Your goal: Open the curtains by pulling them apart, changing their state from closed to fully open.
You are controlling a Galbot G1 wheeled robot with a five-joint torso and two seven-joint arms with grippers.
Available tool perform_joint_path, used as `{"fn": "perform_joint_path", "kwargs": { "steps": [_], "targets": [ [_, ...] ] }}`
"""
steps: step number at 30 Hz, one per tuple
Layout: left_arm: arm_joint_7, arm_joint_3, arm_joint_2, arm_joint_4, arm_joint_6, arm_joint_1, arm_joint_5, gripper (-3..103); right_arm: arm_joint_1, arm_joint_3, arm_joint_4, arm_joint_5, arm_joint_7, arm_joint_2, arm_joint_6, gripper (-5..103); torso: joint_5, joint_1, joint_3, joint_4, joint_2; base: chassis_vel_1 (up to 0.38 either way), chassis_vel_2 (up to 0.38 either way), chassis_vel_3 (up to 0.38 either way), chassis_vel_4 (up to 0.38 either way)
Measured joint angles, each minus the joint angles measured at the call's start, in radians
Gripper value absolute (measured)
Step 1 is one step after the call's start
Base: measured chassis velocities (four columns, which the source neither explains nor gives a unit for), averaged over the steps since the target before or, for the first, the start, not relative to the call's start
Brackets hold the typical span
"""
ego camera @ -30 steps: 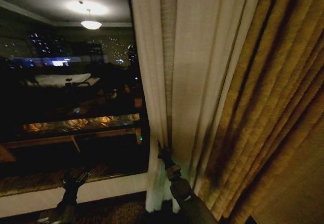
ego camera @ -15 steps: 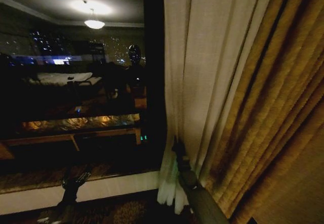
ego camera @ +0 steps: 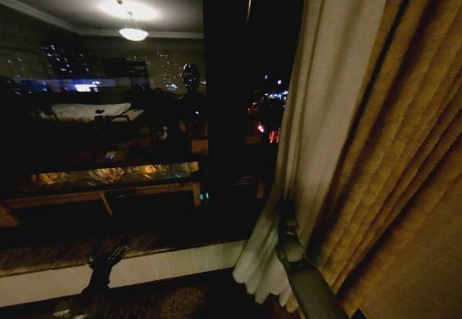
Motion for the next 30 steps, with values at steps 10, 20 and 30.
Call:
{"fn": "perform_joint_path", "kwargs": {
  "steps": [10,20,30],
  "targets": [
    [0.000,0.000,0.000,0.000,0.000,0.000,0.000,100,-0.164,-0.111,0.253,0.098,-0.117,-0.045,-0.065,33,-0.0001,0.000,0.000,0.0000,0.000,0.000,0.000,0.000,0.000],
    [0.000,0.000,0.000,0.000,0.000,0.000,0.000,100,-0.272,-0.046,0.422,0.120,-0.142,-0.109,-0.139,71,-0.0001,0.000,0.000,0.0000,0.000,0.000,0.000,0.000,0.000],
    [0.000,0.000,0.000,0.000,0.000,0.000,0.000,100,-0.384,0.007,0.508,0.070,-0.215,-0.126,-0.149,100,-0.0001,0.000,0.000,0.0000,0.000,0.000,0.000,0.000,0.000]
  ]
}}
